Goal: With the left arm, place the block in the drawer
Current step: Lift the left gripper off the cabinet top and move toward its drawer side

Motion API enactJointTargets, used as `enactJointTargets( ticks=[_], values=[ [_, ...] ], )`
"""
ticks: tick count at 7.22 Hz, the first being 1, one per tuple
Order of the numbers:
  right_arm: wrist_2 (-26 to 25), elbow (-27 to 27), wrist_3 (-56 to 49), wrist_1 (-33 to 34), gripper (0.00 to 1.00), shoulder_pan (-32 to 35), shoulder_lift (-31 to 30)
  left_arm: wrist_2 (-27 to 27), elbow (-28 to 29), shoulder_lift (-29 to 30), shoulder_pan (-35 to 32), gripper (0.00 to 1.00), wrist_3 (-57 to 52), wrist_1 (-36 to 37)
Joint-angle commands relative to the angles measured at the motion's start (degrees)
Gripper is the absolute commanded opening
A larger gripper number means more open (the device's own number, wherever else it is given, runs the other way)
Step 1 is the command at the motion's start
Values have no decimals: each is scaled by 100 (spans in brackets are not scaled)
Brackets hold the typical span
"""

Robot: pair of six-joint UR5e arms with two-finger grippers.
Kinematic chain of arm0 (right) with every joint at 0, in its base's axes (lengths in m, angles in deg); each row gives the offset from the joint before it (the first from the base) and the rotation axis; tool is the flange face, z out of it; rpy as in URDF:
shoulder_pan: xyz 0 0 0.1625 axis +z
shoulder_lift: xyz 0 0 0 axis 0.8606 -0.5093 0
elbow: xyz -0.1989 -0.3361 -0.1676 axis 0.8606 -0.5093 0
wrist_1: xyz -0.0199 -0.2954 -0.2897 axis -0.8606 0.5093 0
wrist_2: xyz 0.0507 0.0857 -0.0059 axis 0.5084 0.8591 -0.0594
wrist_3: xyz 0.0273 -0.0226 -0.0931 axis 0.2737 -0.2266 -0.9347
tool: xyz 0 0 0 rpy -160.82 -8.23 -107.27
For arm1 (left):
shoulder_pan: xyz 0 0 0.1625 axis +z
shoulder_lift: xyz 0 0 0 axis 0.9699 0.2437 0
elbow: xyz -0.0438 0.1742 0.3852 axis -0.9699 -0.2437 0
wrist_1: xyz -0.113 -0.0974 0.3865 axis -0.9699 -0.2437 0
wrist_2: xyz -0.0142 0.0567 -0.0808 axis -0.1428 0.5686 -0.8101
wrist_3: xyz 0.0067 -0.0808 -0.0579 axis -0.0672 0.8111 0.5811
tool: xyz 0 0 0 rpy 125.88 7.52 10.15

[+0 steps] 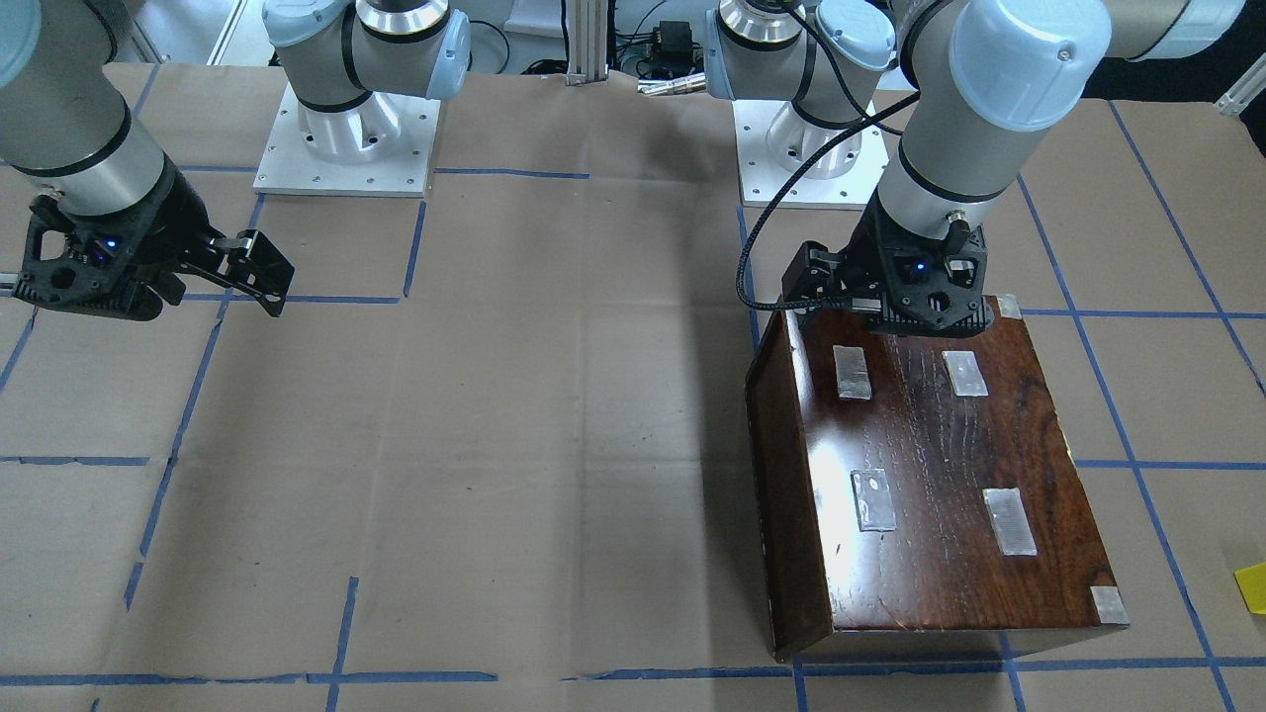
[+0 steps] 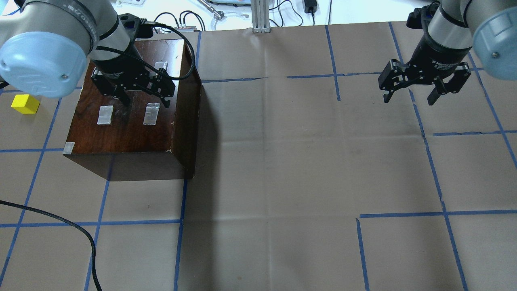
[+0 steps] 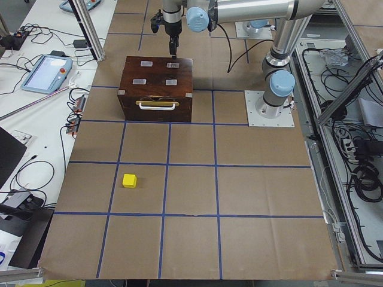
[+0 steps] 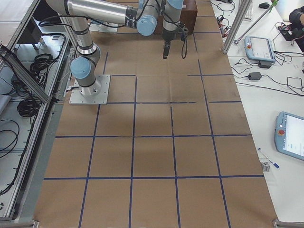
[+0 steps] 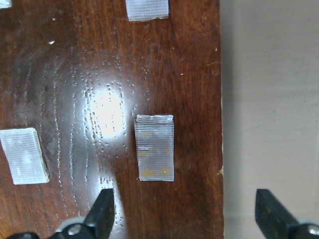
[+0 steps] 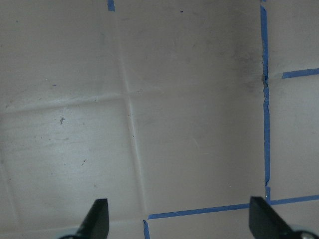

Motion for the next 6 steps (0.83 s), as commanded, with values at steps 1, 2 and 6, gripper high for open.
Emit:
enactJointTargets(
  ticks=[1,2,6],
  values=[
    [0,0,7,0,100,0,-5,17,-74,-56,36,99,-60,-7],
    [0,0,-2,0,100,0,-5,8,-49,-91,54,99,-60,10],
    [0,0,-2,0,100,0,-5,25,99,-83,63,99,-252,11]
  ],
)
